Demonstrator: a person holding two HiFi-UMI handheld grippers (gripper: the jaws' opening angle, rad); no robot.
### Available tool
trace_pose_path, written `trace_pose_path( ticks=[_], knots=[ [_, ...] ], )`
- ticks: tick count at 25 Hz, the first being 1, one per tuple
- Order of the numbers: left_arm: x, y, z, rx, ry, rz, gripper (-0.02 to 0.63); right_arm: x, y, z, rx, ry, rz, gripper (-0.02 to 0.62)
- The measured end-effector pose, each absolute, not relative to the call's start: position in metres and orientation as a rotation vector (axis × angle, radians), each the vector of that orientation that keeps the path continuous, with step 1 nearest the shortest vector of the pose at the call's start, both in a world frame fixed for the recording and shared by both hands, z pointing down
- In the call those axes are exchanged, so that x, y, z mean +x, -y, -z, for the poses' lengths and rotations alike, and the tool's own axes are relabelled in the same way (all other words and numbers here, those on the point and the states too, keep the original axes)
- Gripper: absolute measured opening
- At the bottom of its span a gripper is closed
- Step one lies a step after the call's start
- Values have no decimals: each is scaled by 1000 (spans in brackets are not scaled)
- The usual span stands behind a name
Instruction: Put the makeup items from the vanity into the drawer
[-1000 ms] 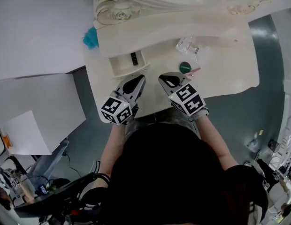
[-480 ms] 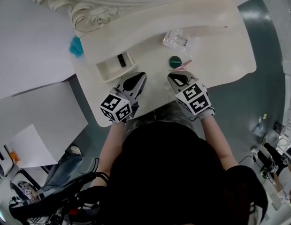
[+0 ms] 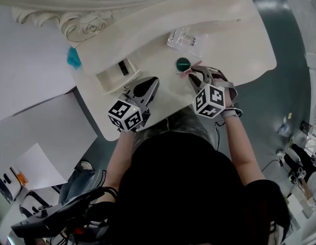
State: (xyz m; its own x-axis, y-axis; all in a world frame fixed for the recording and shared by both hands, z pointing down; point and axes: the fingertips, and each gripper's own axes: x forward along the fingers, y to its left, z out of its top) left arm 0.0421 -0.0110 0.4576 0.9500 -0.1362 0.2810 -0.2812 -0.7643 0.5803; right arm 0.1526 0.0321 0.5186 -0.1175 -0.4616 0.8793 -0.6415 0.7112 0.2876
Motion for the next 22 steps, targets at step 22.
trace_pose_path(
  ticks=[22],
  knots=[
    [41,15,-465,2414,360,-308,15,146,-25,-530,517,1694,46,75]
  ],
)
